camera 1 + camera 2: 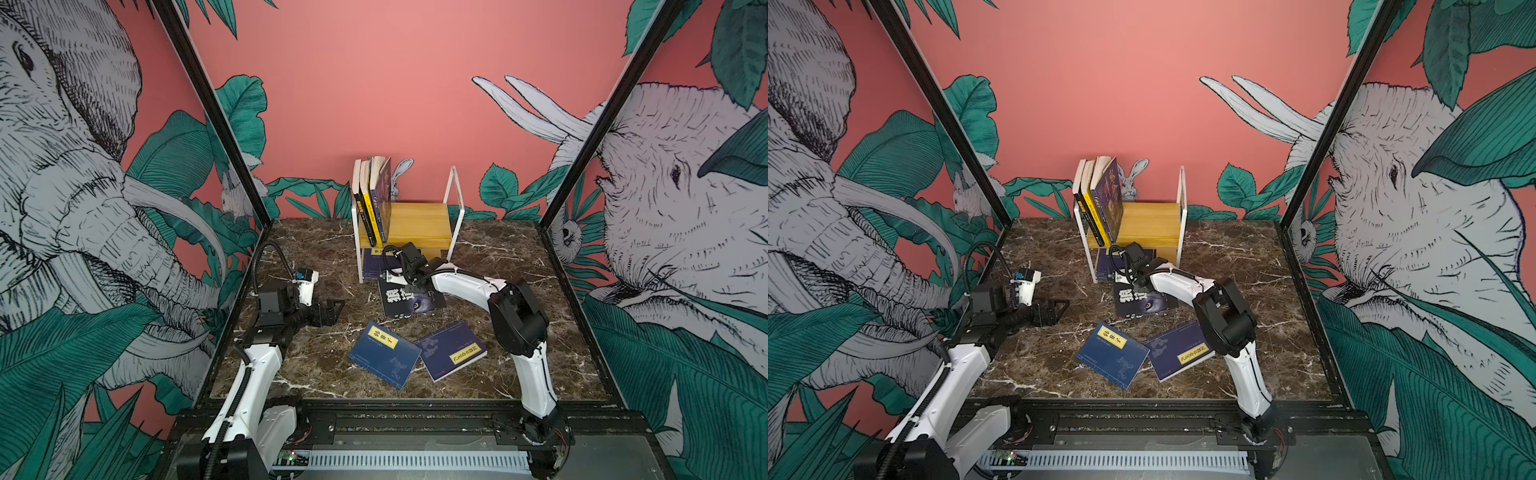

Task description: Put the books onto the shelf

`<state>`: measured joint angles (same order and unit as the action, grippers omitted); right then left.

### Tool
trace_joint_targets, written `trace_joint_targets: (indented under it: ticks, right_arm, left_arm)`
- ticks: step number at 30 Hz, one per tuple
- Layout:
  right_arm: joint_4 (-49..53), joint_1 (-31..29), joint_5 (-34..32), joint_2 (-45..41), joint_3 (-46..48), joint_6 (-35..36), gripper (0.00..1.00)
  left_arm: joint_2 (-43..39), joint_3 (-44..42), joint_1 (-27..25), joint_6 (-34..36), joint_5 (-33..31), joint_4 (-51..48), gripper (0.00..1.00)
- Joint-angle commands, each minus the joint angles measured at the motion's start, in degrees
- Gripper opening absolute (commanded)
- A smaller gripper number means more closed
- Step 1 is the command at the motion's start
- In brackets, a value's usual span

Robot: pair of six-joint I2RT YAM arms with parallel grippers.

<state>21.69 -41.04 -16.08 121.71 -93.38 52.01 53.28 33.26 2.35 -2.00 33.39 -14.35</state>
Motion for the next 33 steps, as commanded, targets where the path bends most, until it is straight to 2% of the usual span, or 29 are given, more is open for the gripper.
trace_joint_targets:
  ticks: [1, 28, 33]
  right_arm:
    - [-1.2, 0.5, -0.1, -2.1, 0.4, 0.3, 0.25]
    - [-2.9, 1.0, 1.7, -6.1, 3.8, 0.0, 0.24]
    - [-2.2, -0.3, 5.1, -10.6, 5.7, -1.5, 0.44]
  left_arm:
    - [-0.2, -0.9, 0.0, 0.7, 0.6, 1.1, 0.99]
    - [-0.9, -0.9, 0.0, 0.7, 0.6, 0.7, 0.99]
    - [-0.7, -0.5, 0.1, 0.5, 0.6, 0.2, 0.99]
